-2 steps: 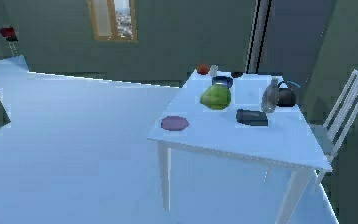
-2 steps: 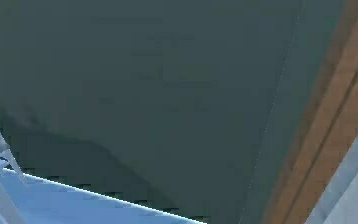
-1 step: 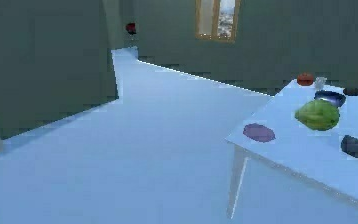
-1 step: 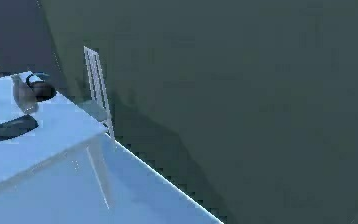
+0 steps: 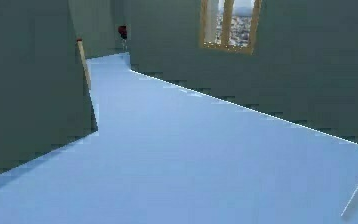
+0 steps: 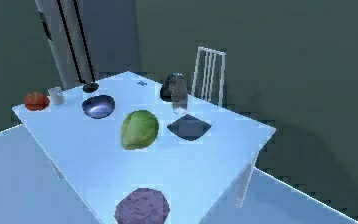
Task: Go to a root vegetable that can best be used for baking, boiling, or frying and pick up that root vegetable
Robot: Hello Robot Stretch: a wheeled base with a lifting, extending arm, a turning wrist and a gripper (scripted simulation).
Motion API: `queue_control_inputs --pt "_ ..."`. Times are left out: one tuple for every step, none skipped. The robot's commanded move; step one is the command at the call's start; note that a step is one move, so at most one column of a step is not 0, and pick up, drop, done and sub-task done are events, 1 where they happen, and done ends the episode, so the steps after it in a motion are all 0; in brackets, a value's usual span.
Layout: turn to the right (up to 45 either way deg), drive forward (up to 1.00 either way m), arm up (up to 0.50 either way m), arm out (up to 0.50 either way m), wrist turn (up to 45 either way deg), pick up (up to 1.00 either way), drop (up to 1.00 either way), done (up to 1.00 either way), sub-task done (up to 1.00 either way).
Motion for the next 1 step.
queue_control_inputs --pt "-12.0 0.00 0.00 0.00 0.0 0.00 0.00 0.00 0.00"
